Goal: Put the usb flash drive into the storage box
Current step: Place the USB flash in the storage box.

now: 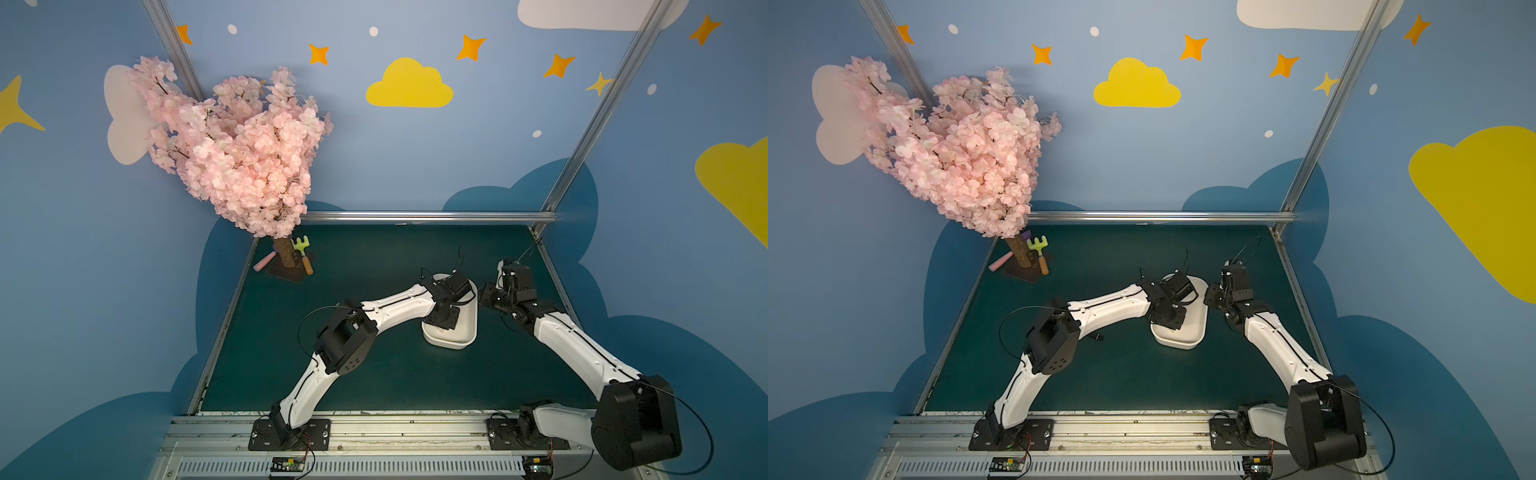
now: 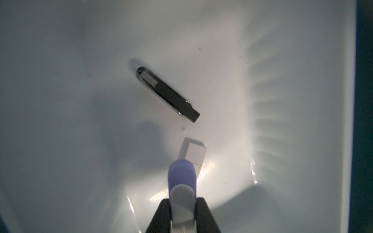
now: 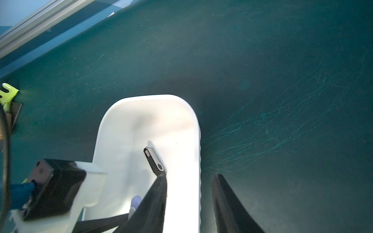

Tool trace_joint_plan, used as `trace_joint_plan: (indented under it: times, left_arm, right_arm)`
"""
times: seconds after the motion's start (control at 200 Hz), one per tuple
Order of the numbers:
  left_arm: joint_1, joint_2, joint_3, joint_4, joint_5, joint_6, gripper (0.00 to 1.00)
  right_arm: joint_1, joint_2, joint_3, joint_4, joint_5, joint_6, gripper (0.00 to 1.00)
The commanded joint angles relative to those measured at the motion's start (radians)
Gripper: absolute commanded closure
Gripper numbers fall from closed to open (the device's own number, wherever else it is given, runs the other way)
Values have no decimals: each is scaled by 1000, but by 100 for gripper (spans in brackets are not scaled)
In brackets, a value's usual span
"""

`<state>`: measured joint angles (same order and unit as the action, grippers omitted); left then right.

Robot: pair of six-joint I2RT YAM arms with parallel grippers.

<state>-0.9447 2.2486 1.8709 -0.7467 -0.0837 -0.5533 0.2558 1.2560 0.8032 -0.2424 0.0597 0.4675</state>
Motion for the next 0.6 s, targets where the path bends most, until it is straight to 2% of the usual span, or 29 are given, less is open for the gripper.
trace_joint_plan:
  times: [0.0, 0.09, 0.2, 0.34, 0.471, 0.596]
  left_arm:
    - [1, 13, 23, -27, -13, 13, 67]
    - [4, 11, 27, -28, -11, 14, 61]
    - [1, -12, 21, -28, -18, 15, 58]
    - [1, -135, -42, -25, -63, 15, 58]
    - [7, -386, -226, -7, -156, 13, 57]
    - [64, -706, -526, 26, -190, -12, 51]
  right_arm:
    - [-5, 12, 30, -5, -14, -5, 58]
    - [-5, 19, 35, -9, -20, -7, 57]
    - [-4, 21, 37, -9, -19, -9, 57]
    - [-4, 14, 43, -7, -56, -36, 57]
    - [8, 22, 55, 19, -183, -85, 57]
    - [61, 49, 96, 10, -254, -117, 58]
